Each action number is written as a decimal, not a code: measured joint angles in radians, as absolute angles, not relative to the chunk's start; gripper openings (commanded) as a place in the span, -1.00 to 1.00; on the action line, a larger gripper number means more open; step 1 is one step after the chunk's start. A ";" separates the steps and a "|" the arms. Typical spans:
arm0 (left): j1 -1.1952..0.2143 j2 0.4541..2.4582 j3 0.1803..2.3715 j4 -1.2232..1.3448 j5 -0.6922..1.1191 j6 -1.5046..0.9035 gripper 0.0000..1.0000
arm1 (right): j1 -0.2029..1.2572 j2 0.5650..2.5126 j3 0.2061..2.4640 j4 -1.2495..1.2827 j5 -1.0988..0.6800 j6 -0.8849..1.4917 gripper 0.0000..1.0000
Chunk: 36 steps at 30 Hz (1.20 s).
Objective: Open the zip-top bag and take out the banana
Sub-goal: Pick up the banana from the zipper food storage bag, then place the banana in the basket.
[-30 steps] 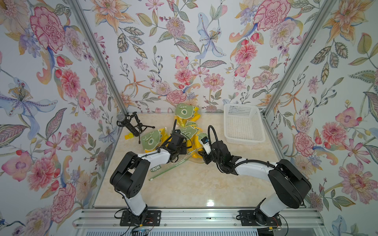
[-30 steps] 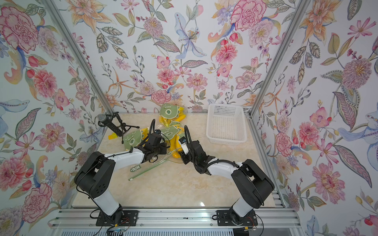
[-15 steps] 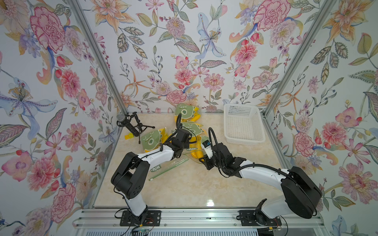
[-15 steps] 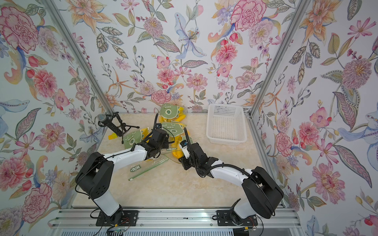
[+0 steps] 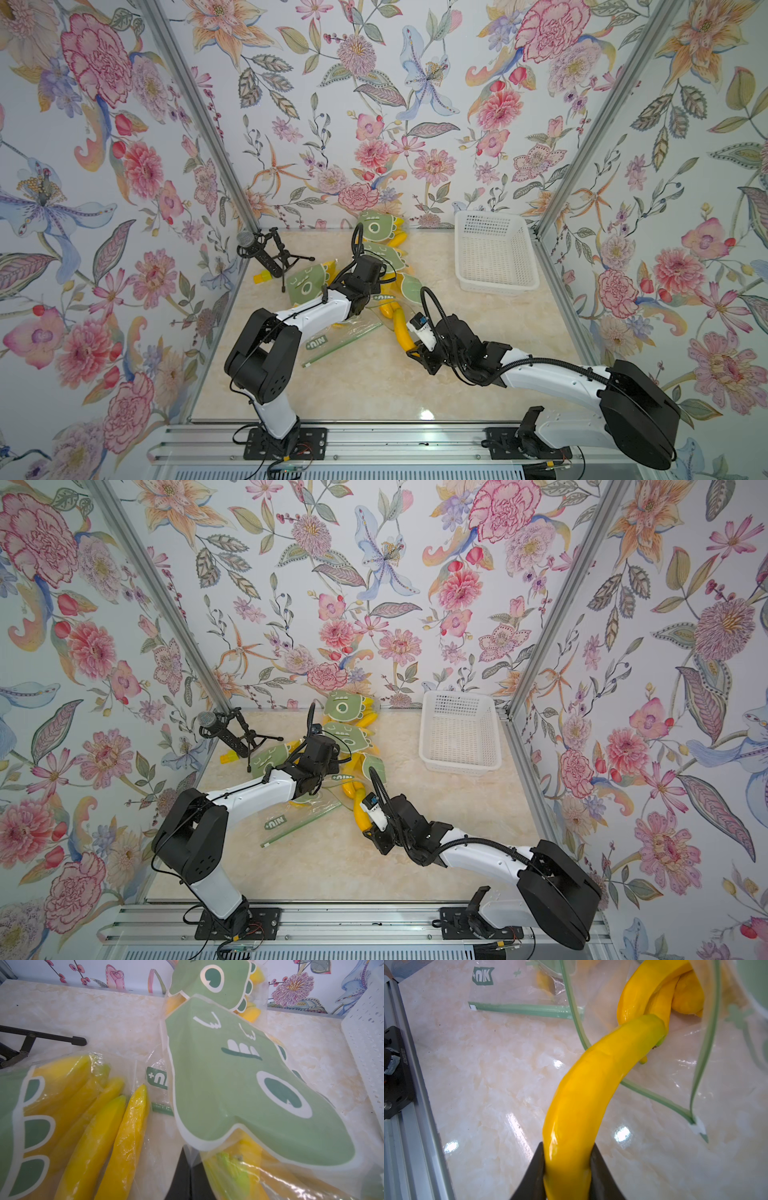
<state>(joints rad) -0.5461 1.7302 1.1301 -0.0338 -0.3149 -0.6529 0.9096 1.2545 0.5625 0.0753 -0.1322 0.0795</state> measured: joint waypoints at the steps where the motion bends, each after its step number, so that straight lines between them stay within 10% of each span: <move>1: -0.537 1.731 1.131 -0.033 -0.309 -0.655 -1.00 | 0.911 1.229 0.546 0.080 -0.141 0.070 -0.64; 18: -0.456 1.760 1.041 0.017 -0.199 -0.660 -1.00 | 0.756 0.986 0.635 0.048 -0.149 0.003 -0.64; 36: -0.485 1.699 0.949 0.092 -0.109 -0.644 -1.00 | 0.159 1.811 1.339 0.047 0.109 0.145 -0.63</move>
